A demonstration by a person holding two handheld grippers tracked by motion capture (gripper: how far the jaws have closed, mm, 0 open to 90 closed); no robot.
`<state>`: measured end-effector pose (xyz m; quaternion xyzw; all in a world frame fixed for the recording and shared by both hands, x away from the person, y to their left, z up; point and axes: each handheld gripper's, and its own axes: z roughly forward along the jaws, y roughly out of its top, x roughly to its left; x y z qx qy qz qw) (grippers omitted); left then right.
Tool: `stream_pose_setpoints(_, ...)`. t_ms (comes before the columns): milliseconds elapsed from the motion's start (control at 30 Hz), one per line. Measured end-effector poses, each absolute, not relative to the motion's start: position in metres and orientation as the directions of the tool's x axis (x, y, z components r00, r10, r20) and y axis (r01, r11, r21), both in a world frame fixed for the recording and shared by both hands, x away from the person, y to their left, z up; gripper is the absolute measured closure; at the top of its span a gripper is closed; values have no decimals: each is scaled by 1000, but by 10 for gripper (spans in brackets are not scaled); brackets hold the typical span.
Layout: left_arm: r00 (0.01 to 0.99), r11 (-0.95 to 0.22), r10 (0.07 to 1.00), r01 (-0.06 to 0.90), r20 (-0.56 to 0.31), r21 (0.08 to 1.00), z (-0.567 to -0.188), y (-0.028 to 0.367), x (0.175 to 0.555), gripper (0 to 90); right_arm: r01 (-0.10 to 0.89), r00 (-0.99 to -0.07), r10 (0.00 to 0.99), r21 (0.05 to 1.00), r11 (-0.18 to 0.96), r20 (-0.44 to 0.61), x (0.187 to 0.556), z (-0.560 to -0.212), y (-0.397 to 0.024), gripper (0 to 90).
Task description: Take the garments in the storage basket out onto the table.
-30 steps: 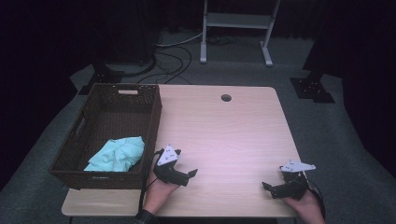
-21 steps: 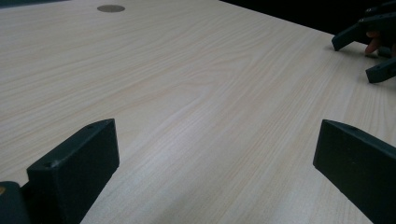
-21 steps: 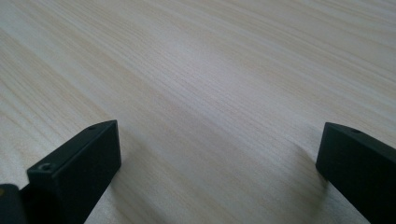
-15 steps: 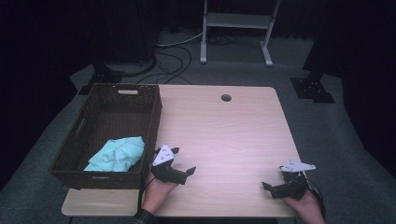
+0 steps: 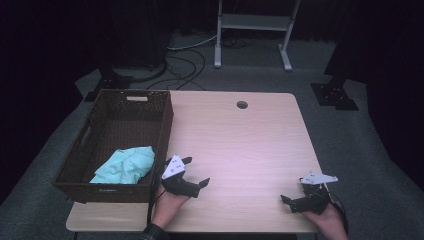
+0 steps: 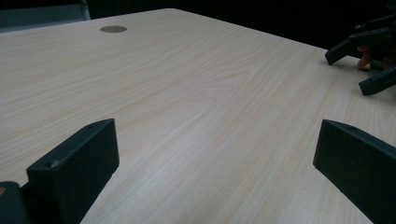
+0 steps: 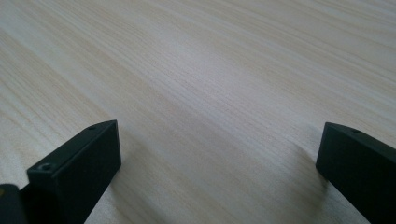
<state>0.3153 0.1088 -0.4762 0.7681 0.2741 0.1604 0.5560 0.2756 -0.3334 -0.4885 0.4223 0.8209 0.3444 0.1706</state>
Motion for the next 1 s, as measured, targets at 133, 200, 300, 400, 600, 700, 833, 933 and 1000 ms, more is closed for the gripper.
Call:
stream_pose_setpoints(133, 801, -225, 597, 230, -53, 947, -475, 109, 315, 0, 576, -585, 811, 710, 406, 11, 276, -489, -333, 0)
stream_pose_setpoints(200, 800, -222, 597, 227, -52, 948, -475, 109, 315, 0, 576, -585, 811, 710, 406, 11, 276, -489, -333, 0)
stream_pose_setpoints(300, 799, -214, 599, 223, -52, 951, -475, 110, 314, 0, 576, -585, 811, 709, 406, 11, 276, -489, -333, 0)
stream_pose_setpoints(400, 800, -211, 598, 217, -50, 953, -475, 110, 314, 0, 576, -585, 811, 710, 406, 11, 276, -489, -333, 0)
stream_pose_setpoints(600, 799, -208, 600, 206, -42, 956, -474, 112, 313, 0, 576, -585, 811, 709, 406, 11, 276, -489, -333, 0)
stream_pose_setpoints(700, 798, -204, 601, 201, -40, 958, -473, 112, 313, 0, 576, -585, 811, 709, 406, 11, 276, -488, -333, 0)
stream_pose_setpoints(833, 797, -197, 602, 196, -39, 961, -472, 113, 313, 0, 576, -585, 811, 709, 406, 11, 276, -489, -333, 0)
stream_pose_setpoints(933, 796, -192, 604, 194, -40, 962, -472, 113, 313, 0, 576, -585, 811, 710, 406, 11, 276, -489, -333, 0)
stream_pose_setpoints(1000, 796, -191, 605, 192, -39, 963, -472, 113, 313, 0, 576, -585, 811, 709, 406, 11, 276, -488, -333, 0)
